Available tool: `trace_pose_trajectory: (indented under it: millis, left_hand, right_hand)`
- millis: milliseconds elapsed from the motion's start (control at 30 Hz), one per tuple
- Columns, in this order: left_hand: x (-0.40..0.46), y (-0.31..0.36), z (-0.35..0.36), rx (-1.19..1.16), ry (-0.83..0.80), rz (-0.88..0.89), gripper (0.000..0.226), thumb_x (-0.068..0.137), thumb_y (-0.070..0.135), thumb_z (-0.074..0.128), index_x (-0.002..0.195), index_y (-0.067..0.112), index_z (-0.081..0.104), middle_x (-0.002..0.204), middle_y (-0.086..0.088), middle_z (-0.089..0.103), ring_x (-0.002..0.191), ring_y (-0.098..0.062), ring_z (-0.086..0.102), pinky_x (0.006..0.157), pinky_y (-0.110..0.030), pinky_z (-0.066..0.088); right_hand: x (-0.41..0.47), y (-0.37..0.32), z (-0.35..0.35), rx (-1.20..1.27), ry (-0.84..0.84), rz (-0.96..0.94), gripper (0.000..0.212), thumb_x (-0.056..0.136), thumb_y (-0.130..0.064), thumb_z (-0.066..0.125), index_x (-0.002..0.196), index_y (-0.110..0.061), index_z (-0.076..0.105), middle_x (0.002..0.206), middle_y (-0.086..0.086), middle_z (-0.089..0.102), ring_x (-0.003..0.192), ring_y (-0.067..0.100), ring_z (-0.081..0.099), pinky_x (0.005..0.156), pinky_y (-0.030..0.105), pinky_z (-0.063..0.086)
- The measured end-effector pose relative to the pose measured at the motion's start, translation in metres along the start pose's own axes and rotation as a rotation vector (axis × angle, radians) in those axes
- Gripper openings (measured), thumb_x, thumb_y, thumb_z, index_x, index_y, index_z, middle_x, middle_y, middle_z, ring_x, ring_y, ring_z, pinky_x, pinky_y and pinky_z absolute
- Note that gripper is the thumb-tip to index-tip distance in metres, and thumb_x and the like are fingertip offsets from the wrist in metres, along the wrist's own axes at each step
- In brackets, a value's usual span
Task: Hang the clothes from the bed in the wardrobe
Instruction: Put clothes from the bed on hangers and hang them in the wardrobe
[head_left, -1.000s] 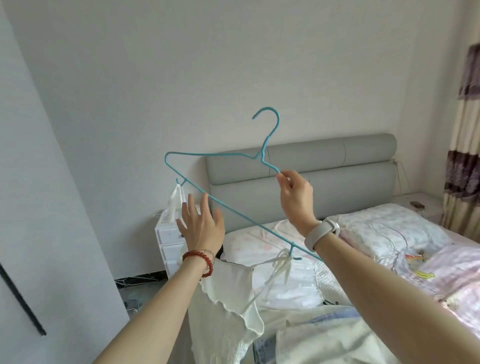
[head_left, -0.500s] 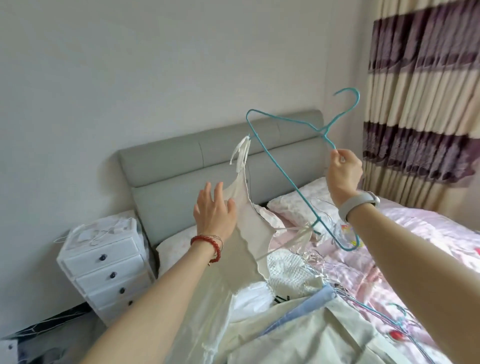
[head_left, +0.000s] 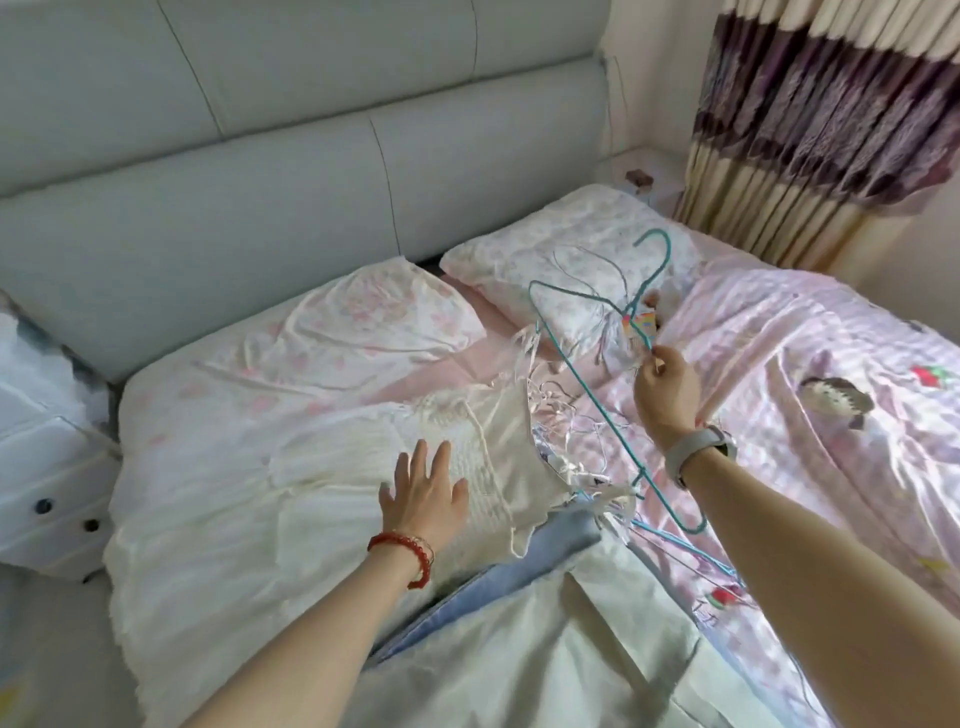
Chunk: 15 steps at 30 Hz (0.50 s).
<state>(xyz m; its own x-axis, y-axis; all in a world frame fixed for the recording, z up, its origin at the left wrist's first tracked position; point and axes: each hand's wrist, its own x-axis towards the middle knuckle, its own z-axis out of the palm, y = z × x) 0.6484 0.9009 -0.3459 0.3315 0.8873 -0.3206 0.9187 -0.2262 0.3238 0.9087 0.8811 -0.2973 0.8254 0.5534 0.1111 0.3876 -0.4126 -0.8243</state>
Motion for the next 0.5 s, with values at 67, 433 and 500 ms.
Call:
trace_pose_trajectory:
  millis: [67,433,500]
  left_hand:
    - [0.019,-0.005,0.036,0.020,-0.077,0.000,0.055,0.097,0.044,0.022,0.146,0.033,0.000,0.155,0.005,-0.010,0.142,-0.022,-0.008,0.113,-0.051,0.002]
    - [0.069,-0.023,0.153,0.148,-0.206,0.053,0.057,0.088,0.058,0.003,0.141,0.042,-0.012,0.154,0.007,-0.017,0.141,-0.024,-0.013,0.112,-0.052,0.005]
    - [0.076,-0.026,0.154,0.150,-0.238,0.064,0.059,0.087,0.060,0.001,0.141,0.042,-0.011,0.154,0.007,-0.017,0.141,-0.024,-0.014,0.112,-0.052,0.004]
  right_hand:
    - [0.018,0.036,0.016,-0.062,-0.053,0.013,0.034,0.087,-0.001,0.040,0.118,0.001,0.053,0.111,0.028,0.059,0.100,0.039,0.054,0.073,0.031,0.034]
    - [0.053,0.199,0.058,-0.300,-0.290,0.175,0.036,0.088,-0.003,0.034,0.123,-0.002,0.046,0.108,0.026,0.058,0.092,0.036,0.053,0.077,0.040,0.041]
    - [0.049,0.206,0.057,-0.304,-0.358,0.185,0.039,0.093,-0.009,0.033,0.131,-0.004,0.040,0.114,0.028,0.057,0.098,0.034,0.053,0.086,0.042,0.040]
